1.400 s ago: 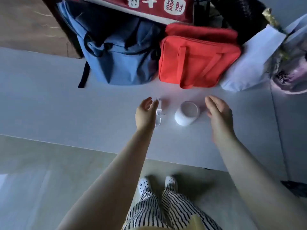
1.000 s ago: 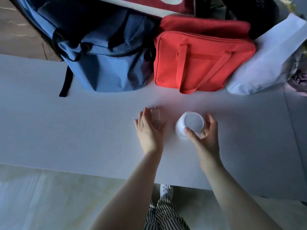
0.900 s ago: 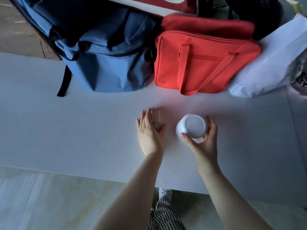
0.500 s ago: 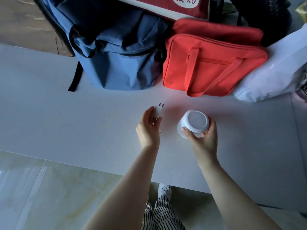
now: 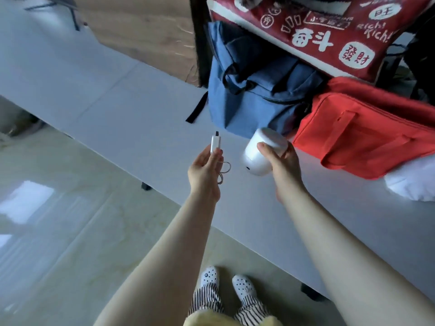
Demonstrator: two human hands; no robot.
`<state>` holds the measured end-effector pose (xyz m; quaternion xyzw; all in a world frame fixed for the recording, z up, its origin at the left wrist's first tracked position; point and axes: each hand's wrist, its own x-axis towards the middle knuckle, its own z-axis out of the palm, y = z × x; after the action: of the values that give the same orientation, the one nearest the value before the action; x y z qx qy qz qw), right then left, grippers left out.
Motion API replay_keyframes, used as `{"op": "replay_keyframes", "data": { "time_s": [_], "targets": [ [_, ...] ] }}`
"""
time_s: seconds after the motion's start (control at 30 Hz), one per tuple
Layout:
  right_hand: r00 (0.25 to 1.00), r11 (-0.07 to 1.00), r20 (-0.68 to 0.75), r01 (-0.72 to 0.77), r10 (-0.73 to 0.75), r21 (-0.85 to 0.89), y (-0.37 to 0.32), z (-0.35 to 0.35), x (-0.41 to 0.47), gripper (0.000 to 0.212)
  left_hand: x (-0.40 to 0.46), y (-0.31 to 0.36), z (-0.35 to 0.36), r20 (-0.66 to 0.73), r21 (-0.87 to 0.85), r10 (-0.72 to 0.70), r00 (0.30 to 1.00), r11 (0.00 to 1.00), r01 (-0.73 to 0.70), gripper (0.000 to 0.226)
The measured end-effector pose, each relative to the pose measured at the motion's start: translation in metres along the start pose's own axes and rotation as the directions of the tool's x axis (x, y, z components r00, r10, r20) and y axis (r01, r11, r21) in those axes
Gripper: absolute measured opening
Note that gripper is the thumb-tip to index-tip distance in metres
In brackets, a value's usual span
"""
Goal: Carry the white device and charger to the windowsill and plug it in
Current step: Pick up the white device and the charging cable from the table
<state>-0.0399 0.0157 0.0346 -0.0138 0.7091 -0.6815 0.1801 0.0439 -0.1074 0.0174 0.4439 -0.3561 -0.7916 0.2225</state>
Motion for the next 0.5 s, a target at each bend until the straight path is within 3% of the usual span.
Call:
{"op": "replay_keyframes", "data": {
  "time_s": [0.17, 0.27, 0.33, 0.43, 0.5],
  "targets": [
    [0.956, 0.998, 0.288, -0.055, 0.059, -0.024, -0.019, 0.070, -0.006, 0.052, -0.012, 0.048, -0.063, -0.200, -0.118, 0.107, 0.974, 0.984, -0.132, 0.038],
    [0.905, 0.997, 0.418, -0.060, 0.078, -0.056, -0.022, 0.106, -0.018, 0.039, -0.030, 0.059, -0.105, -0.310, -0.172, 0.140, 0.940, 0.965, -0.200, 0.019],
    [0.856, 0.994, 0.507, -0.062, 0.099, -0.088, -0.023, 0.132, -0.038, 0.035, -0.052, 0.064, -0.137, -0.420, -0.215, 0.158, 0.894, 0.939, -0.267, 0.010],
    [0.778, 0.989, 0.615, -0.052, 0.126, -0.137, -0.024, 0.163, -0.070, 0.045, -0.084, 0.069, -0.177, -0.563, -0.253, 0.161, 0.810, 0.900, -0.355, 0.010],
    [0.715, 0.988, 0.685, -0.052, 0.140, -0.148, -0.023, 0.181, -0.092, 0.035, -0.105, 0.070, -0.201, -0.628, -0.282, 0.171, 0.759, 0.860, -0.426, 0.009]
  ]
}}
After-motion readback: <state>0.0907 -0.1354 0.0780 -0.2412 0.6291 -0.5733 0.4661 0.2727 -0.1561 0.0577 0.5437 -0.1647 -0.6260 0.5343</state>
